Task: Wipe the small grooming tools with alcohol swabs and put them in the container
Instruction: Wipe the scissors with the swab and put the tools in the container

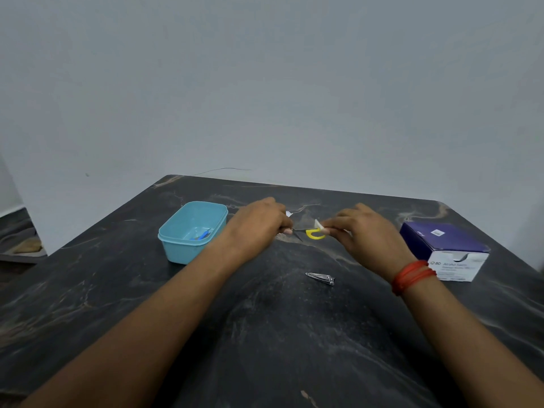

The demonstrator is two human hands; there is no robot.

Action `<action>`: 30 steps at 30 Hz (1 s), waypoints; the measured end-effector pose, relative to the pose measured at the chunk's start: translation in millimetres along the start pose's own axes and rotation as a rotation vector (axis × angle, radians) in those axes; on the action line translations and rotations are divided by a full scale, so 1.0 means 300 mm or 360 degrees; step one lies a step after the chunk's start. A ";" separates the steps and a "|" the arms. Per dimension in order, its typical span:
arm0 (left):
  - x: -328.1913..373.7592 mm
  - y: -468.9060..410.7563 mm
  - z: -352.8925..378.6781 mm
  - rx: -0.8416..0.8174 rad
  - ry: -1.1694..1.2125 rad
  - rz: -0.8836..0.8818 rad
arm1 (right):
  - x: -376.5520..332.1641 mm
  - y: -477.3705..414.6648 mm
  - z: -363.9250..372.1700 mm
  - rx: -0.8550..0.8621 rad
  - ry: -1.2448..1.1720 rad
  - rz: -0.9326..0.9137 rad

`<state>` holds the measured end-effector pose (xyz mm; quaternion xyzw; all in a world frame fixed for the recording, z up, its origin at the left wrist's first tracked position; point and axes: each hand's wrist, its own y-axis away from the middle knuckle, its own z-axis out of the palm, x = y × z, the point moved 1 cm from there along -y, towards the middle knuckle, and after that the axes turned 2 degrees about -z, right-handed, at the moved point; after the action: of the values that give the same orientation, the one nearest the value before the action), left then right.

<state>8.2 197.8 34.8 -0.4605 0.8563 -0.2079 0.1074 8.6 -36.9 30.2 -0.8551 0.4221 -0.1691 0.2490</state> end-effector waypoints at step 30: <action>0.077 0.014 0.110 0.0243 0.1399 -0.0692 | -0.070 -0.010 0.034 0.0250 -0.2130 0.1399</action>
<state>4.8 172.1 3.7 -0.4880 0.6869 -0.4621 -0.2764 3.3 -15.7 22.0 -0.5108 0.4682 0.4634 0.5523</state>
